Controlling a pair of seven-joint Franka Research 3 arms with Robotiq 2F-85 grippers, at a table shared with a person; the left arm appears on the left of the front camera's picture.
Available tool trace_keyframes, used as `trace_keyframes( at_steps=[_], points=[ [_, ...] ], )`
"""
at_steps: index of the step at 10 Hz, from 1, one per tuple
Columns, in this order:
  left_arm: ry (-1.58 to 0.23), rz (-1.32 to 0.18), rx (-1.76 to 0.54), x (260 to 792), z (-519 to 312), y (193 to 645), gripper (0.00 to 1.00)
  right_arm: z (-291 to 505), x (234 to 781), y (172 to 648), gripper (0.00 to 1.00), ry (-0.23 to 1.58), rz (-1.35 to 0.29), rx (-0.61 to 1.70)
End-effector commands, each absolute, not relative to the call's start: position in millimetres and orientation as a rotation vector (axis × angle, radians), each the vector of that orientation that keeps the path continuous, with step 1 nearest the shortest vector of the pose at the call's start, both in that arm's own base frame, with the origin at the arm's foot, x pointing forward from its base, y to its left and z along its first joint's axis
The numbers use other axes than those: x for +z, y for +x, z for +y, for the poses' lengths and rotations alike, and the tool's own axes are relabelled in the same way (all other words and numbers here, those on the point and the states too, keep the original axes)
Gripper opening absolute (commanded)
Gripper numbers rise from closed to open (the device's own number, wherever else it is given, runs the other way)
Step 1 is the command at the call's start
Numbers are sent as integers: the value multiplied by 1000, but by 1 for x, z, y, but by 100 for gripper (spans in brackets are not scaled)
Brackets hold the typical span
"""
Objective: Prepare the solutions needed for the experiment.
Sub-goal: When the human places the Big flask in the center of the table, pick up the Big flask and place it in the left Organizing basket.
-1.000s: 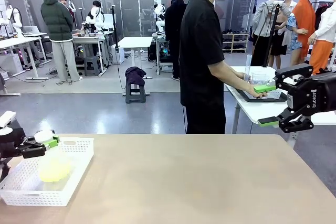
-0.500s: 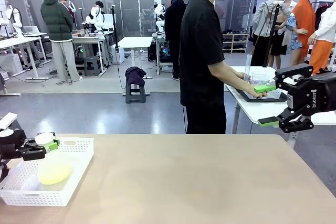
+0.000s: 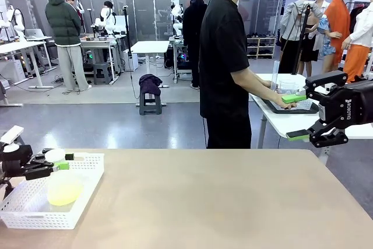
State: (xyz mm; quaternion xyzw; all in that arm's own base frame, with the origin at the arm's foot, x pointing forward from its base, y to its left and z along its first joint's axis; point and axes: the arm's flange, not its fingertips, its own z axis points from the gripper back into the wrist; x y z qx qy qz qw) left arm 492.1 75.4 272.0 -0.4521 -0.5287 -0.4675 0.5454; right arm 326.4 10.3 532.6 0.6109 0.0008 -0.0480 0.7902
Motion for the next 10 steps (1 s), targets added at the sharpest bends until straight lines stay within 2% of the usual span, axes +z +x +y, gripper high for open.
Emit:
trace_keyframes(
  at_steps=[1,2,3,10],
  points=[
    [-1074,-1219,-1135,282,78,493,81,10,533,328,85,1331,-8,-91],
    [-1065,-1217,-1132,284,80,494,82,10,533,328,85,1331,-8,-91],
    [-1057,-1223,-1118,285,83,494,100,10,533,328,85,1331,-8,-91],
    [-1068,-1249,-1122,275,77,493,100,10,533,328,85,1331,-8,-91]
  ],
)
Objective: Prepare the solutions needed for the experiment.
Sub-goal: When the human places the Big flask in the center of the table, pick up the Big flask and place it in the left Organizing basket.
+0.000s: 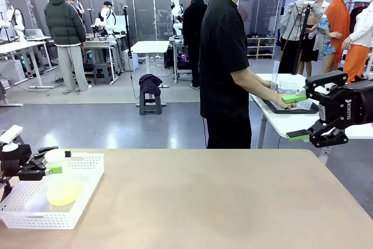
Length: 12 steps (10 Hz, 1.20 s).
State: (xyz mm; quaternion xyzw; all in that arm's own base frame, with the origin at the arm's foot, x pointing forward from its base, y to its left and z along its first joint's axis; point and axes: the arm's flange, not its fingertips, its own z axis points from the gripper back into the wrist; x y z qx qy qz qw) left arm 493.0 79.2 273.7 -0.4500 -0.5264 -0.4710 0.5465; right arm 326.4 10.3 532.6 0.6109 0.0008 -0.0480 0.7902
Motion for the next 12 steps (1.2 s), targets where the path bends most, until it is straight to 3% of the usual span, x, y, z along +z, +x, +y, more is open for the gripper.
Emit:
trace_keyframes(
  at_steps=[1,7,12],
  points=[
    [-1068,-1249,-1122,275,77,493,100,10,533,328,85,1331,-8,-91],
    [-1067,-1248,-1116,274,79,493,100,10,533,328,85,1331,-8,-91],
    [-905,-1279,-1090,305,141,493,100,10,533,328,85,1331,-8,-91]
  ],
)
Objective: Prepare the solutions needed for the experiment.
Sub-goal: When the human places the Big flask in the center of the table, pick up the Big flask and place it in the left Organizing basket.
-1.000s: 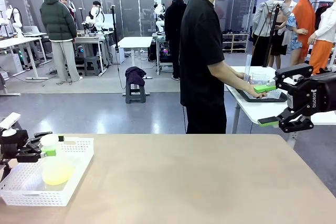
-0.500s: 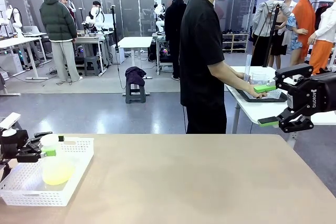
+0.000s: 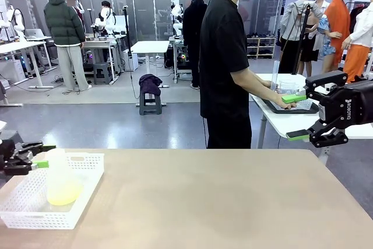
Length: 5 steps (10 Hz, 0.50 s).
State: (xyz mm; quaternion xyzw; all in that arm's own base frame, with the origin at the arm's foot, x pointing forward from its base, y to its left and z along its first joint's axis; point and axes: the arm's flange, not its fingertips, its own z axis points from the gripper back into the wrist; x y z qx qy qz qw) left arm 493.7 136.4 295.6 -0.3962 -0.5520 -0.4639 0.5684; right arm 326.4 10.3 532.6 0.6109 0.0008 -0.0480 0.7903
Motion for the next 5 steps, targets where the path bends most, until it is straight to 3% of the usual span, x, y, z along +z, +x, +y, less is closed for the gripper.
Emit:
trace_keyframes(
  at_steps=[1,3,5],
  points=[
    [-913,-1283,-1084,313,152,490,100,10,533,328,85,1331,-8,-91],
    [-947,-1262,-1076,336,170,476,100,10,533,328,85,1331,-8,-91],
    [-1028,-1244,-805,388,162,447,100,10,533,328,85,1331,-8,-91]
  ],
)
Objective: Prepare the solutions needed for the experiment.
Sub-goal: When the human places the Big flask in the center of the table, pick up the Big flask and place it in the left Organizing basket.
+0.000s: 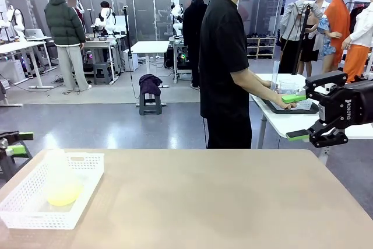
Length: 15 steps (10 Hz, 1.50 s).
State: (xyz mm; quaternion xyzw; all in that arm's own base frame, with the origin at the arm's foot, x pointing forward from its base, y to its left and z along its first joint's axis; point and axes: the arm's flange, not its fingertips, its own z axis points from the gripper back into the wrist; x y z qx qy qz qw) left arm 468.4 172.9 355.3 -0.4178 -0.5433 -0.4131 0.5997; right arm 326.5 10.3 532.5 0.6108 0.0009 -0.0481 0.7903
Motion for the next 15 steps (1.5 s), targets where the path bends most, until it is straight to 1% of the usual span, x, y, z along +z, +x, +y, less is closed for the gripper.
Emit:
trace_keyframes(
  at_steps=[1,2,3,4,5,6,7,8,10,11,13,14,15],
  points=[
    [-1076,-1178,-720,414,152,427,100,10,533,328,85,1331,-8,-91],
    [-1095,-1040,-658,433,141,411,100,10,533,328,85,1331,-8,-91],
    [-1042,-914,-558,442,128,399,100,10,533,328,85,1331,-8,-91],
    [-1106,-837,-549,451,117,394,100,10,533,328,85,1331,-8,-91],
    [-1153,-742,-474,455,108,396,100,10,533,328,85,1331,-8,-91],
    [-1238,-586,-316,464,99,400,100,10,533,328,85,1331,-8,-91],
    [-1338,-547,-200,474,91,406,100,10,533,328,85,1331,-8,-91],
    [-1428,-453,-135,482,84,406,100,10,533,328,85,1331,-8,-91],
    [-1573,-313,34,483,71,415,100,10,533,328,85,1331,-8,-91],
    [-1624,-268,77,482,63,417,100,10,533,328,85,1331,-8,-91],
    [-1638,-240,95,472,51,421,100,10,533,328,85,1331,-8,-91],
    [-1672,-217,102,470,53,424,100,10,533,328,85,1331,-8,-91],
    [-1628,-234,67,472,56,417,100,10,533,328,85,1331,-8,-91]
  ],
)
